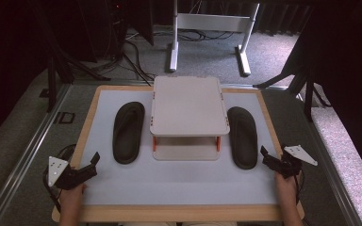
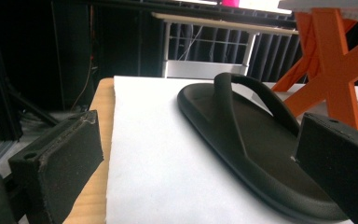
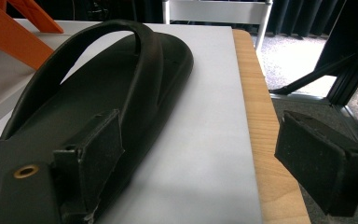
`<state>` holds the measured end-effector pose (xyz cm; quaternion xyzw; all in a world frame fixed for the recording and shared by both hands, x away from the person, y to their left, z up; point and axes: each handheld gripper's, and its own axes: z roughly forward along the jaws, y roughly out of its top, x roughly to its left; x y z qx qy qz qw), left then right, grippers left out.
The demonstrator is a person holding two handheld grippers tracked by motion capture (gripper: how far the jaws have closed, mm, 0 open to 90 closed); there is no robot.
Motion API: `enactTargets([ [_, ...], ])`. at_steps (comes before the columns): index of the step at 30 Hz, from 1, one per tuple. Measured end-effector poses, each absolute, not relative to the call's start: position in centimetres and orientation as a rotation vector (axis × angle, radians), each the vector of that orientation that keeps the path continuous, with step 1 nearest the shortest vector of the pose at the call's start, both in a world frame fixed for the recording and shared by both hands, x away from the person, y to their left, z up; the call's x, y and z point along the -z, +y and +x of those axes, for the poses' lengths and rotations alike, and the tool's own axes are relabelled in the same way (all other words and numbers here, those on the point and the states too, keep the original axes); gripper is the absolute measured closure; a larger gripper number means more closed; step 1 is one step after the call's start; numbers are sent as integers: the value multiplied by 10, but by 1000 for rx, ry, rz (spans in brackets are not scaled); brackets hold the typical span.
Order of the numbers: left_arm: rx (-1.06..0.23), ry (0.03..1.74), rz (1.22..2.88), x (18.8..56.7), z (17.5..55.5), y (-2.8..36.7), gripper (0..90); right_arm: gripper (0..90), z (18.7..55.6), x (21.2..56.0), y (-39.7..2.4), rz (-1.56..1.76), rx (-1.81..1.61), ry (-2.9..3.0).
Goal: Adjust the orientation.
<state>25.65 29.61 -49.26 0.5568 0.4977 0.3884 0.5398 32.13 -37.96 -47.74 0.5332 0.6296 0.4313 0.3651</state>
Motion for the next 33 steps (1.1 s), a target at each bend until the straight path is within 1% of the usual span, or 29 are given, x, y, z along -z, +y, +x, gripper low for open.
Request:
enactTargets([
  [3,-905,1210,1315,492,256,297,8,142,321,477,-380,1371,-1108,1618],
  [4,-894,1245,1287,491,255,300,8,141,322,477,-380,1374,-1107,1618],
  [9,-769,1271,1255,489,257,312,9,142,322,477,-380,1378,-1102,1624],
  [12,-710,1261,1276,486,260,316,9,142,323,477,-379,1377,-1099,1630],
  [15,-672,1258,1334,482,264,315,14,142,323,477,-379,1378,-1095,1633],
  [19,-660,1258,1450,474,271,308,14,142,323,477,-379,1378,-1092,1637],
  [21,-627,1247,1491,469,275,306,14,141,323,477,-379,1374,-1091,1641],
  [26,-583,1232,1561,457,284,301,16,142,323,477,-378,1369,-1089,1641],
  [28,-584,1232,1575,455,285,300,31,142,323,477,-378,1369,-1088,1641],
  [33,-557,1216,1674,440,296,294,31,141,323,477,-378,1368,-1083,1636],
])
